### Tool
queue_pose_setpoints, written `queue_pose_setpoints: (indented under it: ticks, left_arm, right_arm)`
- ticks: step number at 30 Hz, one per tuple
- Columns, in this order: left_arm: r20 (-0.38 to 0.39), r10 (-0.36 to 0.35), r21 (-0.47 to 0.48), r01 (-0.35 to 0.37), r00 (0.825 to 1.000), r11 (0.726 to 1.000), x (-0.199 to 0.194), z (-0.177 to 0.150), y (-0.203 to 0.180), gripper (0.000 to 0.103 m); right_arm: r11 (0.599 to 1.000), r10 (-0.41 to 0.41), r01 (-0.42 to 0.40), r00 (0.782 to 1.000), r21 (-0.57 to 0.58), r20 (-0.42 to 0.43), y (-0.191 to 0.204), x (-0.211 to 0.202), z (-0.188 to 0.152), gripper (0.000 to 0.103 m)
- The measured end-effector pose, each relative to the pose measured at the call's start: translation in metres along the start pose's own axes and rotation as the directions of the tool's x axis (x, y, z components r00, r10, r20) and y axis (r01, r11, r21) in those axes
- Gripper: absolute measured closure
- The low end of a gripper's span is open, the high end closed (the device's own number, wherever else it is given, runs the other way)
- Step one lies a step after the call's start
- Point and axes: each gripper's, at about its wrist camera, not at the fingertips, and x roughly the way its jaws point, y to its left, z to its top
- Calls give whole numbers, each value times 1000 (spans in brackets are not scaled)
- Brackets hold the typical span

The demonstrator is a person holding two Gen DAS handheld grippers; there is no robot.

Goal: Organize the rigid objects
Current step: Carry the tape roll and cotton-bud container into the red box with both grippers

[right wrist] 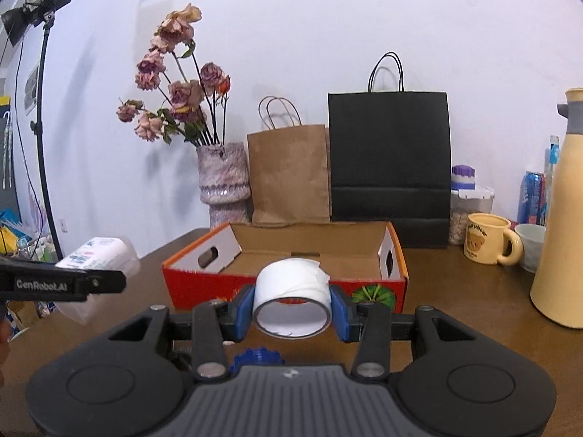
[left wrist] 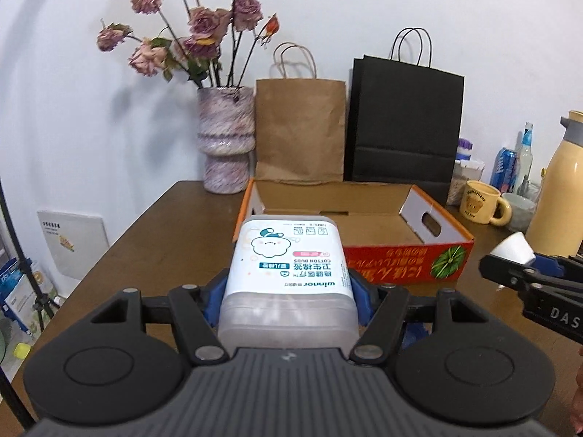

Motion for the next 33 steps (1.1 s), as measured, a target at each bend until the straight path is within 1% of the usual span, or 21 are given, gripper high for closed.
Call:
queue_pose_setpoints:
  ticks: [3,11,19,24,28,33]
  left_arm:
    - [9,-12,-1,12,1000,1000,6,8,-6,36]
    - [23,-15,-10,15,1000,1000,25,25,-14,36]
    - [29,-12,-58,14,1000,998,49,43,-14,36]
    - [32,10,-70,-7,999,997,68,56,-16,36]
    - [39,23,-77,-20,999,997,85,65,-19,36]
    - [23,31,-84,-29,999,996,110,75,-21,36]
  right_arm:
    - [1000,1,-1,1000,3,5,1,7,9,60]
    - [1000,-3,3,1000,5,-1,0,29,30,60]
    - [1000,-18,18,1000,-16,-20,-2,62,52,60]
    - [999,-23,21,999,-43,-41,-2,84,63,60]
    - [999,-17,15,999,-28,-46,-7,103,71,60]
    - [1000,-10,10,998,-8,-68,-15,130,80,60]
